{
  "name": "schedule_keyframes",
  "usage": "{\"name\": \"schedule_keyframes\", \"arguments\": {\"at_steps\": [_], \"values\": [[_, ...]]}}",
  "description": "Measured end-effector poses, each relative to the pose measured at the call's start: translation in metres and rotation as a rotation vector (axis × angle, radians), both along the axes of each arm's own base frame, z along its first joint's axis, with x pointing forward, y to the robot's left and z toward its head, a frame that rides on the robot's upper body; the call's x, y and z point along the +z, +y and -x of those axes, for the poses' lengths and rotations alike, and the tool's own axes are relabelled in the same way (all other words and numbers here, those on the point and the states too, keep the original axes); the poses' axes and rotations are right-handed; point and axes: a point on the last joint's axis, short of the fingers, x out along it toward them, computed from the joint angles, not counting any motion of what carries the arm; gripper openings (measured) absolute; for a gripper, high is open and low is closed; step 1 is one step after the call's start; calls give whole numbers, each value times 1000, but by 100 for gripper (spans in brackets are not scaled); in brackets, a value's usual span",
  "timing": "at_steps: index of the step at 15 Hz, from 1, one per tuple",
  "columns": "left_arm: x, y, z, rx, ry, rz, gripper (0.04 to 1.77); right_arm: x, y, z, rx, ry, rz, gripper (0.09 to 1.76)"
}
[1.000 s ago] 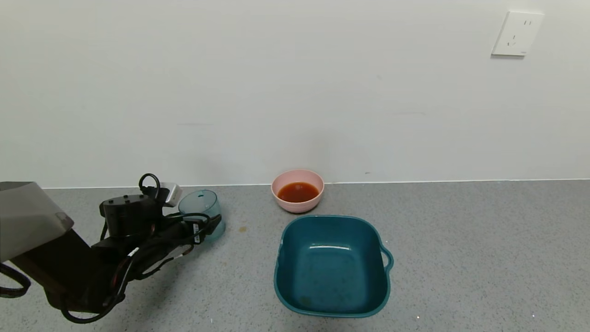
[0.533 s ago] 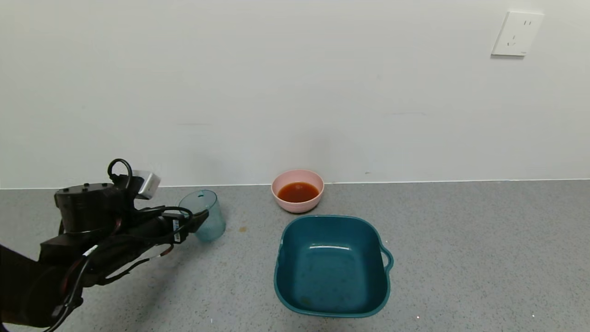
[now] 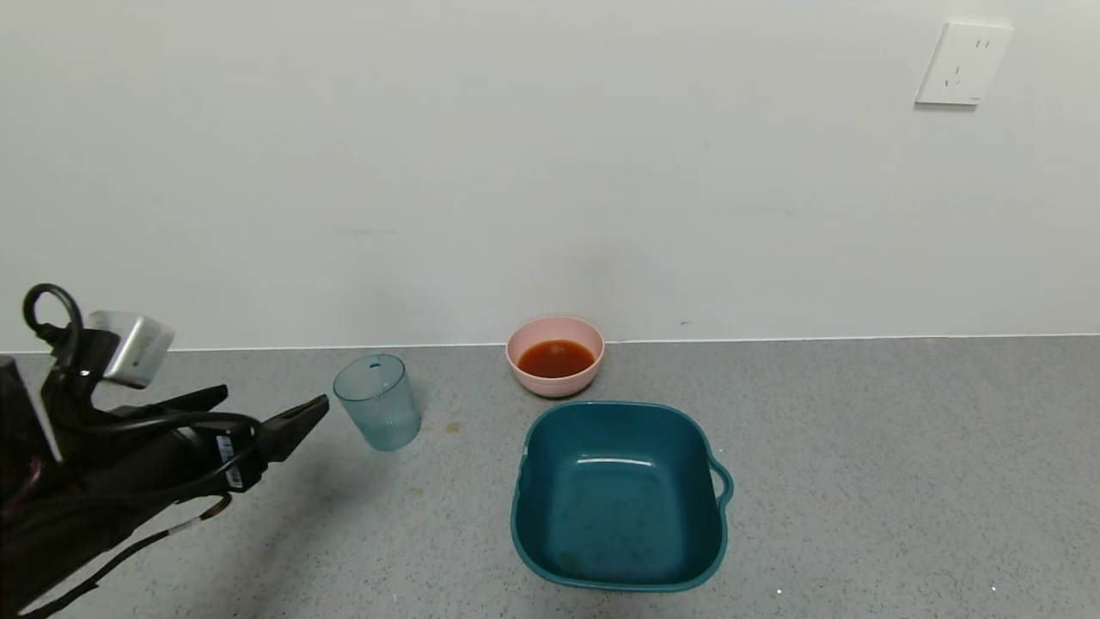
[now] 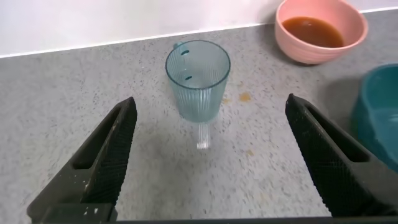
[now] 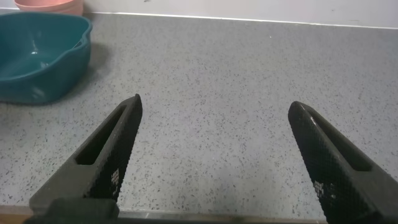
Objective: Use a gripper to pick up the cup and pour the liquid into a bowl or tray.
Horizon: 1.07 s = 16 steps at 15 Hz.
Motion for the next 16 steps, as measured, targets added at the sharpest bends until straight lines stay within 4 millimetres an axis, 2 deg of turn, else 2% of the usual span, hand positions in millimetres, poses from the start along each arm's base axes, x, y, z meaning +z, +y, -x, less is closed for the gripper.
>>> {"name": "schedule_keyframes", "arguments": {"at_steps": [4, 7, 10, 16], "values": [[15, 1, 54, -4, -12, 1, 171, 0, 0, 0, 0, 0, 0, 171], [25, 3, 102, -2, -9, 2, 171, 0, 0, 0, 0, 0, 0, 171], [34, 5, 149, 22, -80, -1, 171, 0, 0, 0, 1, 0, 0, 171], [18, 7, 223, 40, -193, -5, 172, 0, 0, 0, 0, 0, 0, 171]]}}
